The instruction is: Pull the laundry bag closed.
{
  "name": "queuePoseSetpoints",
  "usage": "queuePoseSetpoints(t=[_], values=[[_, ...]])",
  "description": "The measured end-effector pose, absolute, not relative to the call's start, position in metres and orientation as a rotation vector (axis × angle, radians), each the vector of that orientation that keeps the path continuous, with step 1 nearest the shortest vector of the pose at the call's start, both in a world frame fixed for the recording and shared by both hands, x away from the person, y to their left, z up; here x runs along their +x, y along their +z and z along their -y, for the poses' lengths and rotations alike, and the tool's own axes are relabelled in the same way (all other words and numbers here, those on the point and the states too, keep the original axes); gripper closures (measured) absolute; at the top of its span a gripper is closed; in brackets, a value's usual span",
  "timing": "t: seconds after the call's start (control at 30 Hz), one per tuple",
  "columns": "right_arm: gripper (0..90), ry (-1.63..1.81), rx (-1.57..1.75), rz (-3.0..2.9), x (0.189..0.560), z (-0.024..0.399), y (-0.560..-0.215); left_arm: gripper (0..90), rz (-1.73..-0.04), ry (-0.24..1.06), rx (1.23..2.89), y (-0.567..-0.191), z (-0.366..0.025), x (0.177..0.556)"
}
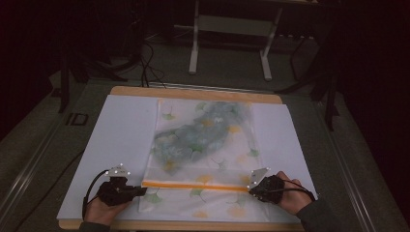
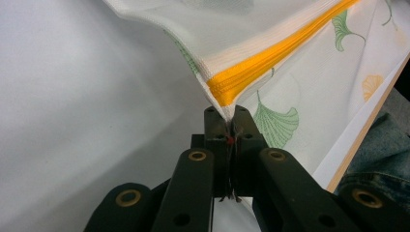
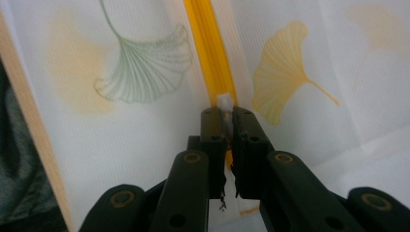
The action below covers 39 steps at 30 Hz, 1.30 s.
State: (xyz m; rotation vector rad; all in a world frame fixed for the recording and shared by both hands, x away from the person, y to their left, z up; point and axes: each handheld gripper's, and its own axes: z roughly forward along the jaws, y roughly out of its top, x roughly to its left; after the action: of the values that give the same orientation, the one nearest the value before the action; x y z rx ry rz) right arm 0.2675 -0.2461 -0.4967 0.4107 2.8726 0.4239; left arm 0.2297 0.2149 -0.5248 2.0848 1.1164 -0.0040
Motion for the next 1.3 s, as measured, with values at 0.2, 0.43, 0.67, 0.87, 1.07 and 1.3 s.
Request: queuePoseSetpoints(t=[0.2, 0.43, 0.67, 0.87, 1.07, 1.3], values=[[84.6, 0.422, 0.422, -2.867, 0.268, 0.251, -0.495, 88.2, -1.112, -0.012, 2.087, -0.525, -0.214, 0.230], [84.6, 0.389, 0.417, -2.868, 0.269, 0.253, -0.491, 88.2, -1.113, -0.013, 2.092, -0.526, -0.215, 0.230], [84.6, 0.382, 0.436, -2.868, 0.269, 0.261, -0.490, 88.2, -1.116, -0.013, 2.094, -0.526, -0.215, 0.230], [84.6, 0.367, 0.463, -2.877, 0.269, 0.272, -0.489, 88.3, -1.114, -0.016, 2.097, -0.527, -0.215, 0.231], [84.5, 0.374, 0.485, -2.891, 0.269, 0.279, -0.490, 88.3, -1.116, -0.027, 2.096, -0.528, -0.215, 0.230], [84.4, 0.408, 0.506, -2.891, 0.269, 0.282, -0.492, 88.1, -1.093, -0.037, 2.108, -0.528, -0.213, 0.229]])
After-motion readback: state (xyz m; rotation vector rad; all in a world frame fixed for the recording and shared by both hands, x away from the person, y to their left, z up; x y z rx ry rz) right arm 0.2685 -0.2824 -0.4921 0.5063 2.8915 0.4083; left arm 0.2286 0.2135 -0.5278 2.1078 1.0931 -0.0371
